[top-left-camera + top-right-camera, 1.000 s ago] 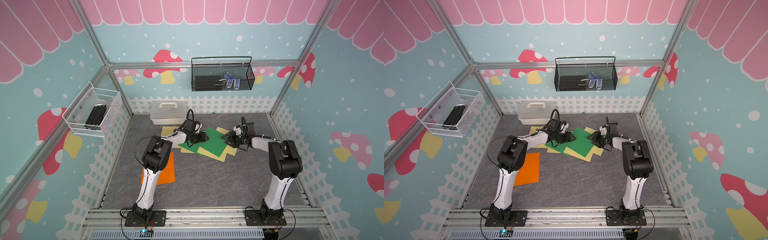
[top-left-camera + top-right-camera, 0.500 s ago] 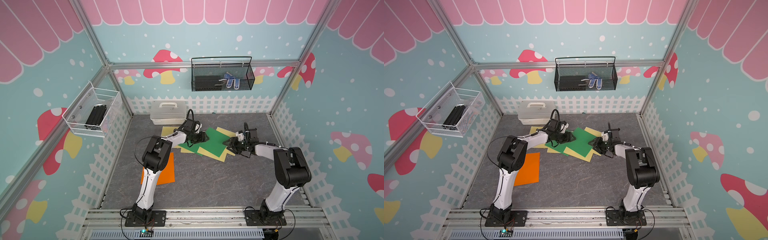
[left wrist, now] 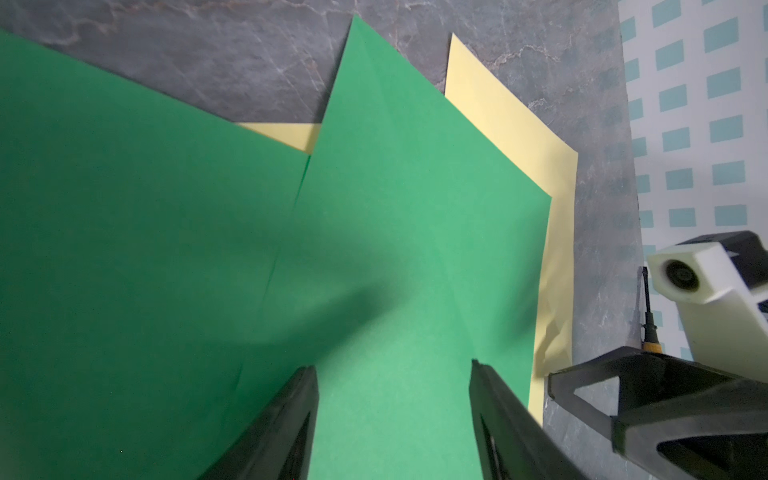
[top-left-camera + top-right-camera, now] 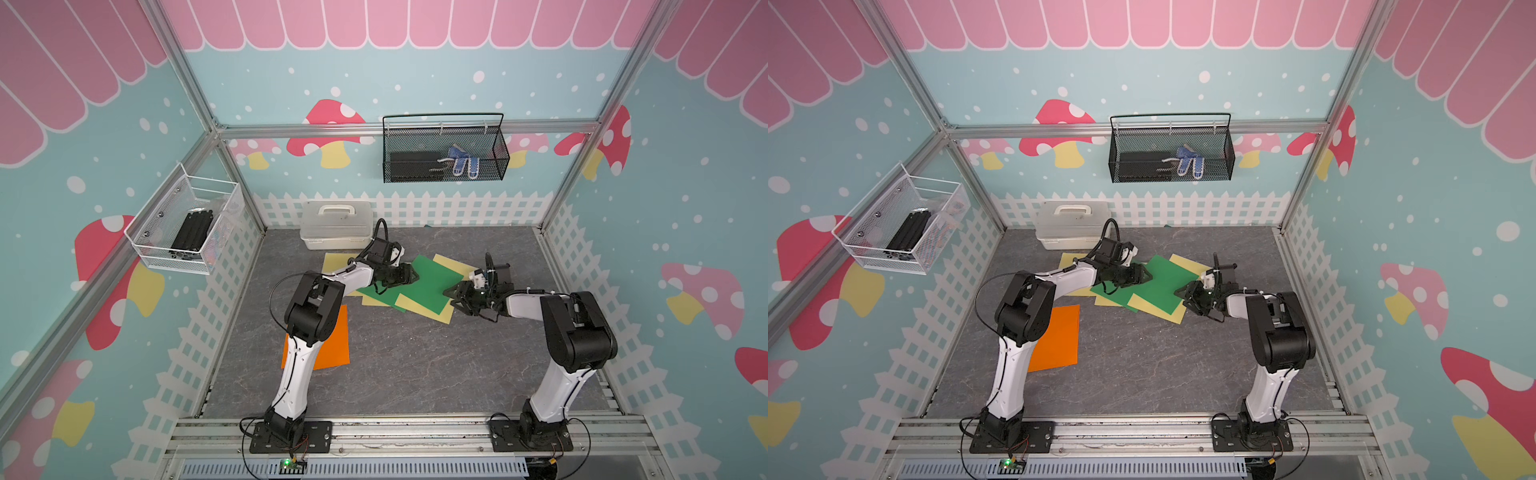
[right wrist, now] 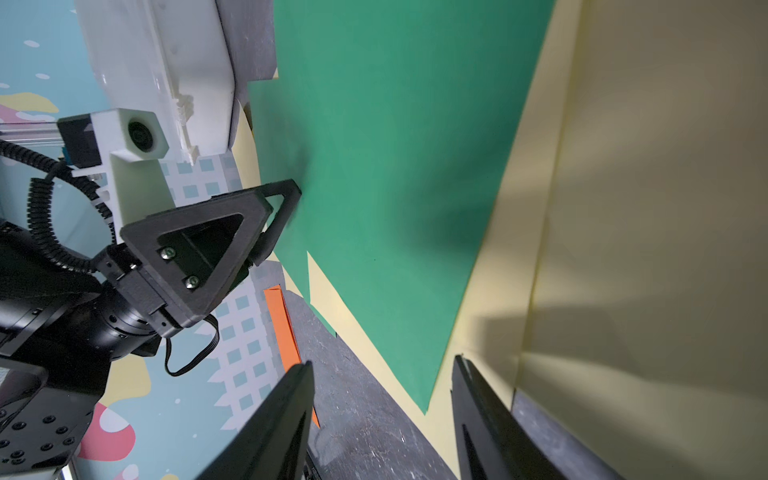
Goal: Sort the scattered colored papers by color
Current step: Pick up the colored paper from the center of the board.
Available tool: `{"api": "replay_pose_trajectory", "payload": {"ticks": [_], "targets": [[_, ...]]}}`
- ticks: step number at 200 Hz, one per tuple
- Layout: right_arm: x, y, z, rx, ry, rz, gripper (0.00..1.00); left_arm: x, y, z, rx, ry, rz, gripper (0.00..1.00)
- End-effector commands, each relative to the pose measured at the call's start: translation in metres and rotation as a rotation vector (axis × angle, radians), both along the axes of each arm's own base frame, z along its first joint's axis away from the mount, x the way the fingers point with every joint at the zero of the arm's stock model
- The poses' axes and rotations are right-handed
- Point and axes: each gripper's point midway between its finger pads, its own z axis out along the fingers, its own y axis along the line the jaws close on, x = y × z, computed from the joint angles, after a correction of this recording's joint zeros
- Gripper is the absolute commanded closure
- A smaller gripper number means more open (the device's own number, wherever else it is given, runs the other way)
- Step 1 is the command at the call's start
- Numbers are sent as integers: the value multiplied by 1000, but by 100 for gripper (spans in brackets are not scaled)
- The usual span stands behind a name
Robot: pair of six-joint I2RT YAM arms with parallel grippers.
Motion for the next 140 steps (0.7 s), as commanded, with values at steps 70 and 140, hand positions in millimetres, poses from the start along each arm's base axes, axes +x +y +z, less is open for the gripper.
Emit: {"api": "replay_pose_trajectory", "payload": {"ticks": [70, 140], "targets": [[-3, 8, -29, 4, 50, 9, 44, -26, 2, -52, 61, 149, -4, 38], [19, 16, -9, 28, -16, 9, 44, -30, -1, -58, 65, 160, -11, 38]]}}
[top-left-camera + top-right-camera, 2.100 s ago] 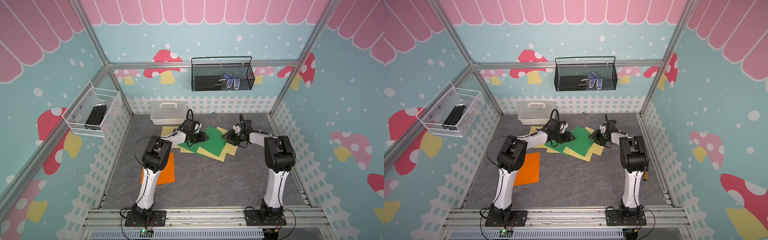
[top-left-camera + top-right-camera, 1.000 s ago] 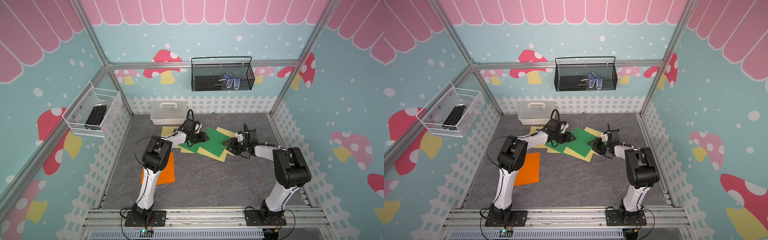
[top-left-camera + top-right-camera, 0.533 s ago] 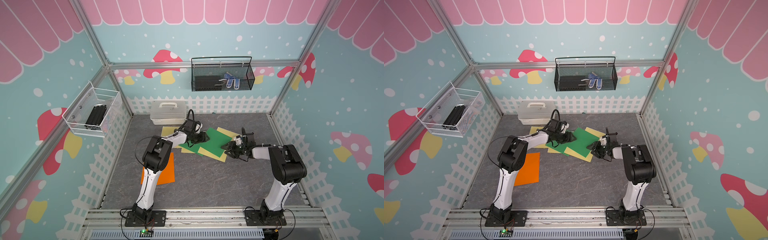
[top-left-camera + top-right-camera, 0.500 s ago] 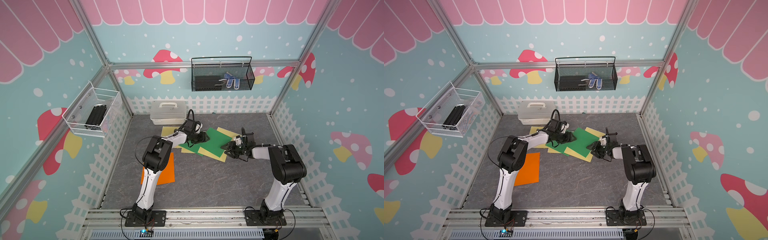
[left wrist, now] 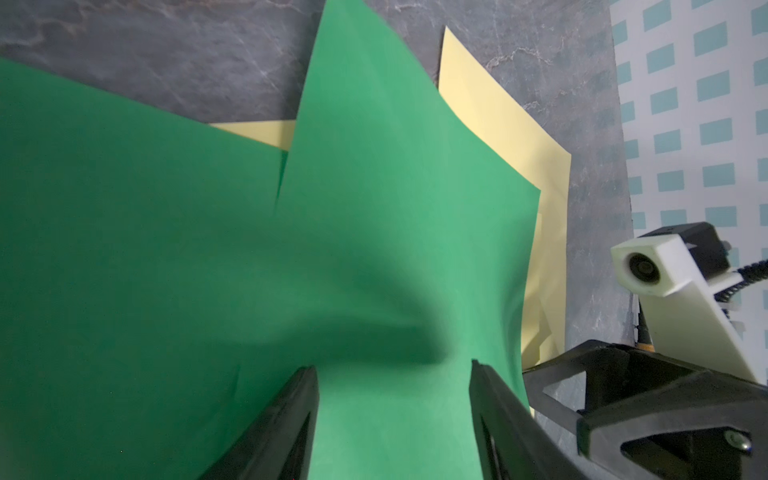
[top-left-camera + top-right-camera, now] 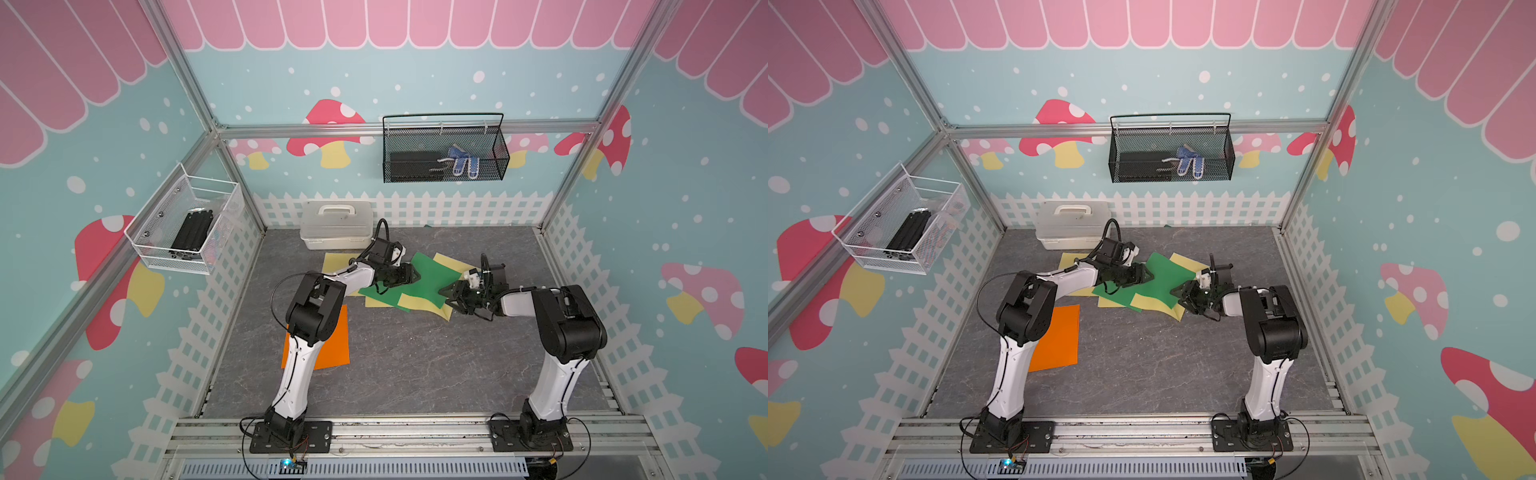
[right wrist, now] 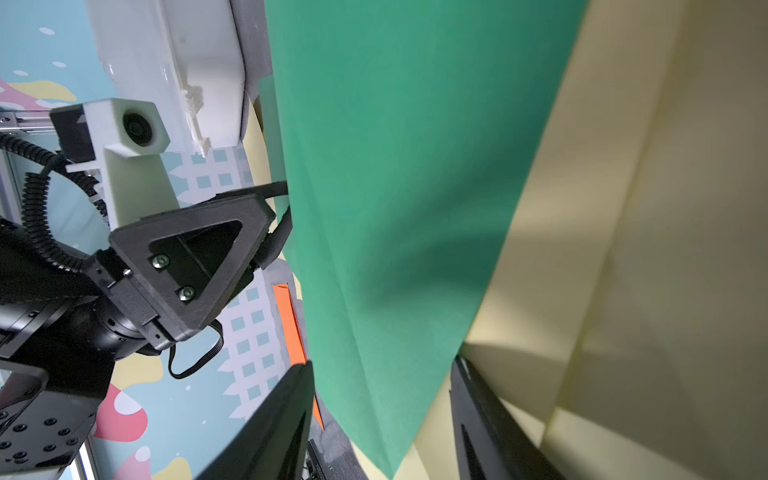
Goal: Sort the scattered colored papers by color
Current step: Pick up the colored paper from the center of the board.
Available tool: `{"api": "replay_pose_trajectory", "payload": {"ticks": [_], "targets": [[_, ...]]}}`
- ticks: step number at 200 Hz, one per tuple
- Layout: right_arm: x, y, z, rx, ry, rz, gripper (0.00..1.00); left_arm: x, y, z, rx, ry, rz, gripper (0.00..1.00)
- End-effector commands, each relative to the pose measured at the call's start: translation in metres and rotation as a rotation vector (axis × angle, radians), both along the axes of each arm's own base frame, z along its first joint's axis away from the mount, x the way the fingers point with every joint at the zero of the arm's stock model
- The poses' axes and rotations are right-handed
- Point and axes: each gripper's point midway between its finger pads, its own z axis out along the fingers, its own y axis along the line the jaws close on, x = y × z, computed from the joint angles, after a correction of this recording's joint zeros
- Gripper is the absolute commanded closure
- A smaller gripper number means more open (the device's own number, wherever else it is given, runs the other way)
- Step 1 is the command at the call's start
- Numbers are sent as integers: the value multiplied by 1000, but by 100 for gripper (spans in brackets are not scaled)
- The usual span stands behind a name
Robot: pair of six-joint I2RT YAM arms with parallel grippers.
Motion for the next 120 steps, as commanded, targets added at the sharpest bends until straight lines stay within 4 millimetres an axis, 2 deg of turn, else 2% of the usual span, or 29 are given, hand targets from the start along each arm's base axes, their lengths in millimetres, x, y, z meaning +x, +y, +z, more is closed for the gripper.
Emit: {"api": "replay_pose_trajectory", "payload": {"ticks": [1, 59, 120], "targets": [[7, 2, -4, -13, 15, -19, 44, -31, 5, -58, 83, 161, -10, 38], [27, 7, 24, 15, -55, -29, 47, -32, 6, -60, 87, 163, -9, 38], [35, 8, 33, 48, -102, -47, 48, -33, 6, -61, 87, 167, -11, 38]]}}
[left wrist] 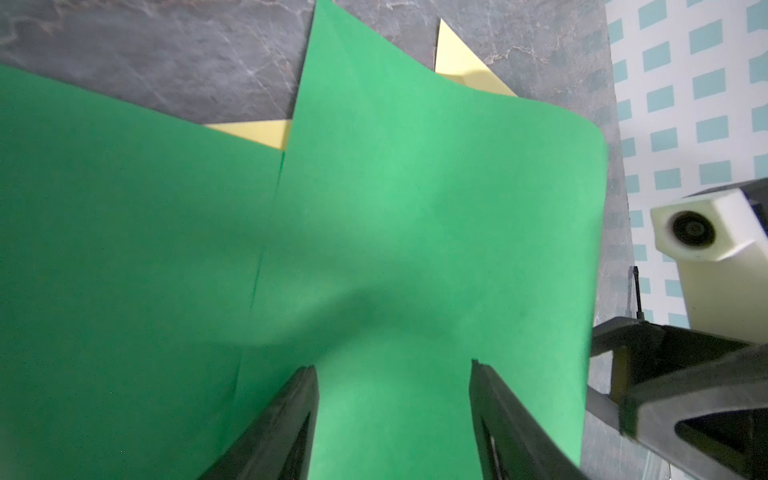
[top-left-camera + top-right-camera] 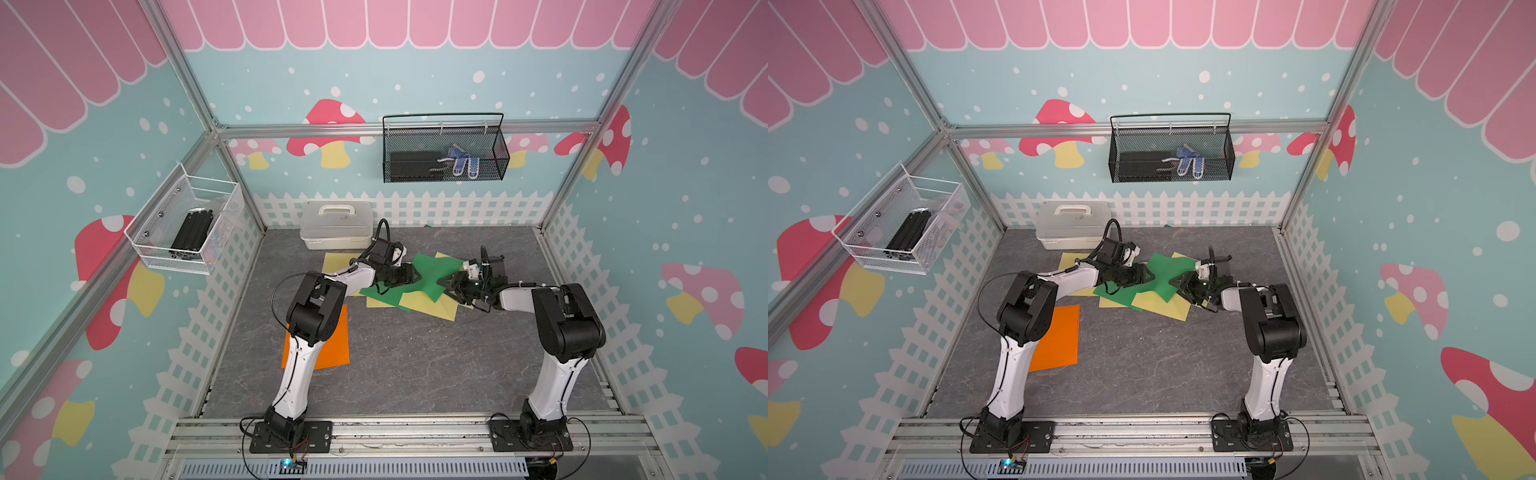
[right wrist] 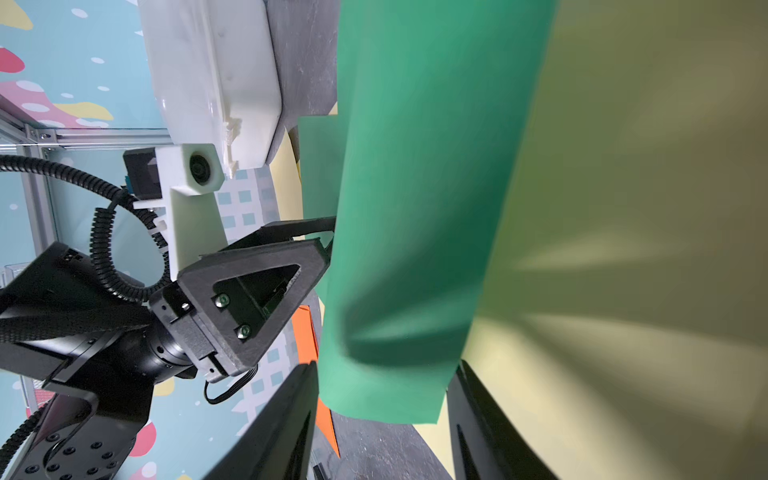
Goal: Sort the scattered colored papers by color
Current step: Pick up the colored paper from the center of the board.
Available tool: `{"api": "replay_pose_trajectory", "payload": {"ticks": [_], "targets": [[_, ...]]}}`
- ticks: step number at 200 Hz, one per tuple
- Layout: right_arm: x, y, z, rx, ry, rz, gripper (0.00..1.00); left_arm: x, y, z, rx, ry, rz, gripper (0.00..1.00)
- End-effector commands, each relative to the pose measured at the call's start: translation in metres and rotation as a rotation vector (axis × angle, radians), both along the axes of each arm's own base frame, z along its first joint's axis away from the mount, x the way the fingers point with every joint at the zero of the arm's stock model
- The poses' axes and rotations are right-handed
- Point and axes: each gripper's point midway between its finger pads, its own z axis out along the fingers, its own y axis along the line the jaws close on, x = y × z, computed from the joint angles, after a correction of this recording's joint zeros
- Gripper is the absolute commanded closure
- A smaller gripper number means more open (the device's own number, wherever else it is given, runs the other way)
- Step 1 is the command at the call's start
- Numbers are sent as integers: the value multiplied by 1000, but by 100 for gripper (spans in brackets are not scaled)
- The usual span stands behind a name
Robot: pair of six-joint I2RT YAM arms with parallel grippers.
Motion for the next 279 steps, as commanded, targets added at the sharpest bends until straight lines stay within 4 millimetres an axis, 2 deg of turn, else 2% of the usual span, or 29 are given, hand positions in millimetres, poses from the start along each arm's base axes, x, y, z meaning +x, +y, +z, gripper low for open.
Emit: {"api": "replay_pose_trajectory", "payload": {"ticks": [1, 24, 76, 111, 142, 195, 218, 258, 279], "targets": [[9, 4, 8, 25, -43, -14, 48, -33, 8, -61, 90, 170, -8, 38], [17, 7, 8, 43, -53, -13, 49, -32, 8, -60, 91, 169, -9, 38], [31, 14, 25, 56, -116, 10, 50, -31, 8, -60, 97, 168, -13, 38], [32, 18, 39, 64, -157, 36, 56, -31, 9, -60, 98, 169, -12, 38], [28, 22, 54, 71, -206, 87, 51, -30, 9, -60, 100, 169, -13, 37], [17, 30, 52, 35, -201, 184, 53, -31, 10, -61, 107, 171, -14, 38], [10, 29, 49, -20, -196, 212, 59, -31, 10, -61, 107, 169, -13, 38], [2, 30, 38, -37, -168, 241, 65, -31, 10, -60, 108, 169, -12, 38], [0, 33, 41, -28, -188, 256, 72, -31, 10, -60, 110, 170, -11, 38]]}}
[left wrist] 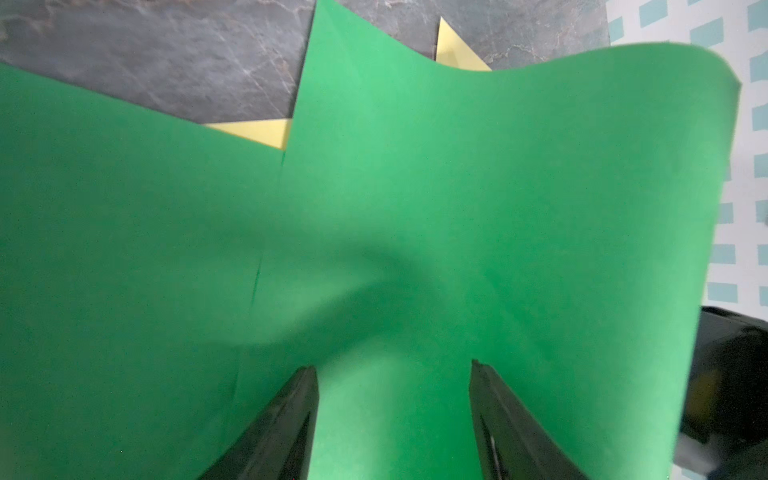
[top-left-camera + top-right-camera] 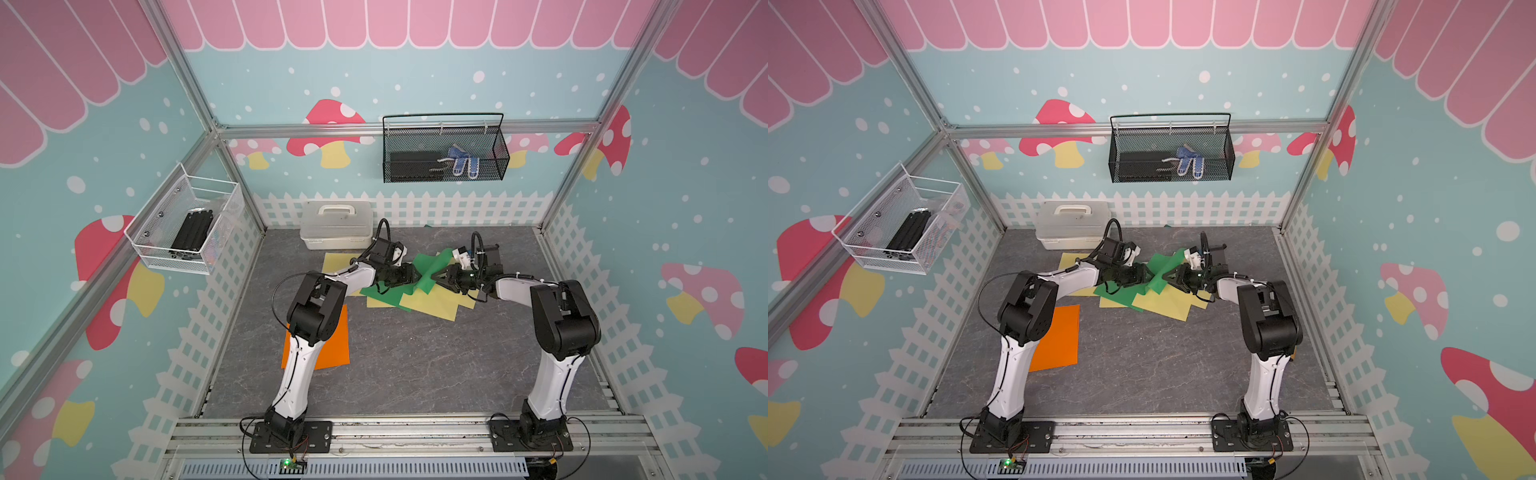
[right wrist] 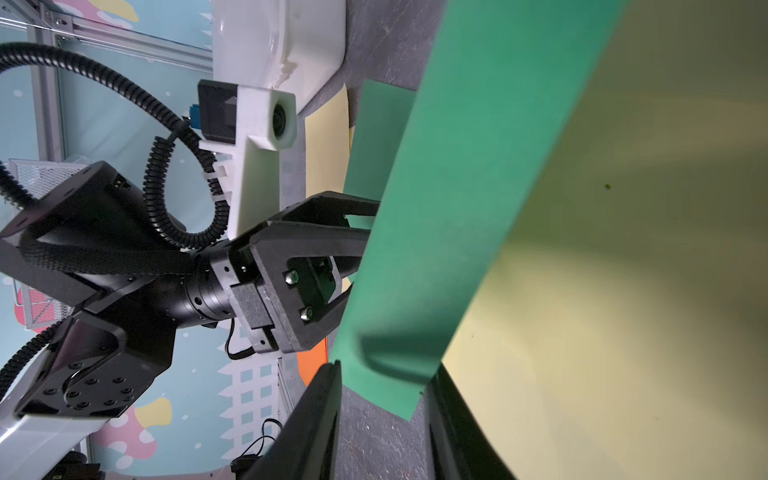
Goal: Sort the scattered colored papers by color
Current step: Pick up the colored paper from the center of the board.
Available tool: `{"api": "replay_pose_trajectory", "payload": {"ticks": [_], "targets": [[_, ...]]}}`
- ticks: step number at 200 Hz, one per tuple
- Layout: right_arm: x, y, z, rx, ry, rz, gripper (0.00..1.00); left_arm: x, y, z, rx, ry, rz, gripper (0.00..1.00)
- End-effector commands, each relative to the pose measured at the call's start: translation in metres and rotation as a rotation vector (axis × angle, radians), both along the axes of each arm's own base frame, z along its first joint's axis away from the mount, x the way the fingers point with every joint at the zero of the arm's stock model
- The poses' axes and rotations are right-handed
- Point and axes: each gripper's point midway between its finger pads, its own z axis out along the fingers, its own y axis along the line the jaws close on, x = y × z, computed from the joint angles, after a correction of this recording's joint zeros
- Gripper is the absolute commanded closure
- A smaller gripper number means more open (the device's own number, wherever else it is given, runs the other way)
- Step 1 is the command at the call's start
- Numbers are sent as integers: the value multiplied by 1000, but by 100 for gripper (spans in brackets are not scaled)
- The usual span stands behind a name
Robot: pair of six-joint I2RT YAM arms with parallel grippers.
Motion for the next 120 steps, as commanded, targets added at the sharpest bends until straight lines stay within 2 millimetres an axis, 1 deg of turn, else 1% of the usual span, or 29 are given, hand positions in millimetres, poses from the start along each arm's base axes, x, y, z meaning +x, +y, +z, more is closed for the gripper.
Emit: {"api": "replay_pose_trajectory", "payload": {"ticks": [1, 29, 50, 53, 55, 62, 76, 88, 100, 120], "targets": [[-4, 6, 14, 3, -51, 44, 72, -31, 11, -61, 110, 164, -8, 38], [-4, 13, 25, 24, -96, 72, 71, -31, 11, -61, 109, 166, -7, 38], [-9, 22, 32, 49, -124, 115, 64, -32, 12, -61, 112, 166, -8, 38], [-9, 23, 44, 53, -155, 120, 63, -32, 12, -61, 112, 165, -7, 38], [-10, 24, 47, 54, -163, 123, 63, -31, 11, -60, 111, 164, -8, 38], [-11, 25, 50, 54, -178, 129, 61, -32, 12, -60, 112, 166, -7, 38], [-18, 32, 59, 79, -199, 176, 57, -31, 11, -60, 111, 165, -7, 38], [-20, 34, 62, 79, -213, 188, 55, -31, 12, -60, 110, 165, -6, 38], [-22, 37, 64, 81, -225, 201, 54, -32, 12, -61, 111, 169, -6, 38], [-21, 36, 60, 66, -210, 191, 55, -32, 12, -59, 113, 165, -7, 38]]}}
